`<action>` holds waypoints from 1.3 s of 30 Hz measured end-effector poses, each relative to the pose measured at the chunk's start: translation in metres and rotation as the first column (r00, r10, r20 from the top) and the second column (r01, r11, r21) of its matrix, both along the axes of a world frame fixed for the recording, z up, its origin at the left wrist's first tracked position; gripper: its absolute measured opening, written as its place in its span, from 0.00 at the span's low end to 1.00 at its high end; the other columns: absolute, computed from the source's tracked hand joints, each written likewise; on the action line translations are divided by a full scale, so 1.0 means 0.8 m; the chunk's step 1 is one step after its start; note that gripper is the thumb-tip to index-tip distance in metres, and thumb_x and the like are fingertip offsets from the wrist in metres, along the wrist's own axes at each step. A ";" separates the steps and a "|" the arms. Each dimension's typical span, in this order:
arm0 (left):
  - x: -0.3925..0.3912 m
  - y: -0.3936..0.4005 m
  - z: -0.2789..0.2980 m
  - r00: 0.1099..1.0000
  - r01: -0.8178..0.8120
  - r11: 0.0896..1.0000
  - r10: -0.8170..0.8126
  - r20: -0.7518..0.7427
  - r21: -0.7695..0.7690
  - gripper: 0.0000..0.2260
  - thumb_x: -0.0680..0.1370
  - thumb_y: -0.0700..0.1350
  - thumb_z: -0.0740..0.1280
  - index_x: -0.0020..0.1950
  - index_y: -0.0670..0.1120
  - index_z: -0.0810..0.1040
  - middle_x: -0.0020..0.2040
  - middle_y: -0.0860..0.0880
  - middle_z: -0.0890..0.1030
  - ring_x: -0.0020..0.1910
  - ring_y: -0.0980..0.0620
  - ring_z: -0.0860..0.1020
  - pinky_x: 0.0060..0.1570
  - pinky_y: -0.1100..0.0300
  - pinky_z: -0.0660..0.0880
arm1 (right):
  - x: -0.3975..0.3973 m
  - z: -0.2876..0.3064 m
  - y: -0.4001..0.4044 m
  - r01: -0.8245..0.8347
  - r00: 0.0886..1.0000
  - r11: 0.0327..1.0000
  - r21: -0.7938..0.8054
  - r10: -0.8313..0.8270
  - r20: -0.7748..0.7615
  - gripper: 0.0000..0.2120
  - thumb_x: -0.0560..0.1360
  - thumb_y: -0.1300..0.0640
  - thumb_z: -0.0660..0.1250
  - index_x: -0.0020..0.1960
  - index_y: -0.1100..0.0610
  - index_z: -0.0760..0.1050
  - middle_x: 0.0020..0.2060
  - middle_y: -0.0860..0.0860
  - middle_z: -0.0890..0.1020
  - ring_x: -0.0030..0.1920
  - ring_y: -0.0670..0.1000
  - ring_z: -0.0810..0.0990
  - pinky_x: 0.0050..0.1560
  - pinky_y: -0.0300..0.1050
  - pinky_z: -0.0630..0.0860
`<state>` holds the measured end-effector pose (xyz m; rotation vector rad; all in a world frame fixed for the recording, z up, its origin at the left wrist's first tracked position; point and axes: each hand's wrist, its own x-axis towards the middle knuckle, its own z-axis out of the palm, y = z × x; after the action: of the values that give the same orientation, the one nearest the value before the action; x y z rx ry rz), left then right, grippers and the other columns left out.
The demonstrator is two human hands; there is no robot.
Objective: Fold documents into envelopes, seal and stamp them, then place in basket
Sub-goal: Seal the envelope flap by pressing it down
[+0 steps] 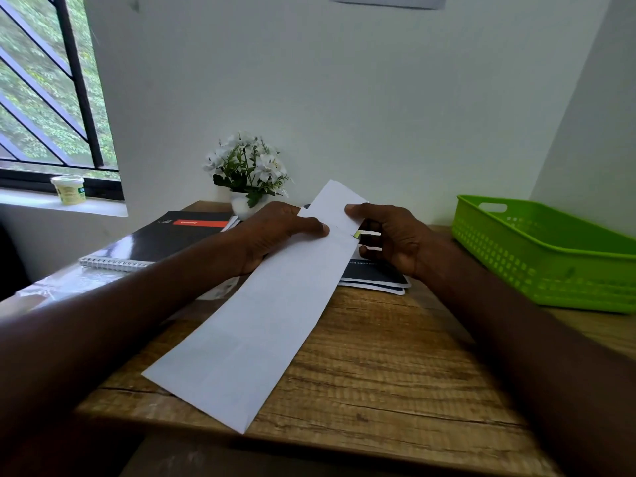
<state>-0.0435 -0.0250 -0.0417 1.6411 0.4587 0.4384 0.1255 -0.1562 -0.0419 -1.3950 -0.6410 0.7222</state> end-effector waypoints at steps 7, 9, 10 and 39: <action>-0.001 -0.002 0.000 1.000 -0.005 1.000 0.005 -0.003 -0.002 0.18 0.75 0.39 0.75 0.61 0.31 0.80 0.46 0.38 0.86 0.35 0.46 0.84 0.36 0.57 0.82 | 0.001 0.002 -0.004 -0.008 1.000 1.000 -0.015 0.008 0.013 0.14 0.71 0.56 0.76 0.55 0.57 0.80 0.42 0.53 0.83 0.35 0.50 0.81 0.33 0.42 0.74; -0.001 -0.002 0.000 1.000 -0.012 1.000 0.012 -0.007 0.002 0.18 0.75 0.39 0.75 0.61 0.31 0.80 0.45 0.39 0.86 0.34 0.47 0.84 0.35 0.58 0.82 | 0.001 0.002 -0.005 -0.049 0.998 0.997 -0.055 0.050 0.025 0.14 0.71 0.56 0.76 0.55 0.57 0.81 0.44 0.54 0.83 0.36 0.51 0.81 0.34 0.42 0.74; 0.000 -0.002 0.000 1.000 -0.011 1.000 0.011 -0.008 0.001 0.18 0.75 0.39 0.75 0.61 0.31 0.80 0.45 0.39 0.86 0.34 0.46 0.84 0.35 0.58 0.82 | 0.001 0.002 -0.005 -0.058 0.998 0.996 -0.065 0.060 0.027 0.13 0.71 0.56 0.76 0.54 0.58 0.81 0.45 0.54 0.83 0.37 0.51 0.81 0.34 0.43 0.75; 0.002 0.005 -0.004 1.000 -0.018 0.999 0.018 -0.011 0.035 0.18 0.74 0.41 0.76 0.60 0.33 0.81 0.53 0.35 0.85 0.37 0.46 0.85 0.42 0.55 0.82 | -0.007 -0.001 -0.002 -0.053 0.997 0.998 -0.043 0.055 0.060 0.12 0.73 0.57 0.75 0.54 0.59 0.84 0.43 0.55 0.82 0.34 0.51 0.80 0.32 0.42 0.75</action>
<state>-0.0416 -0.0211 -0.0453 1.6748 0.4770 0.4525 0.1197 -0.1576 -0.0430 -1.4466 -0.7177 0.7415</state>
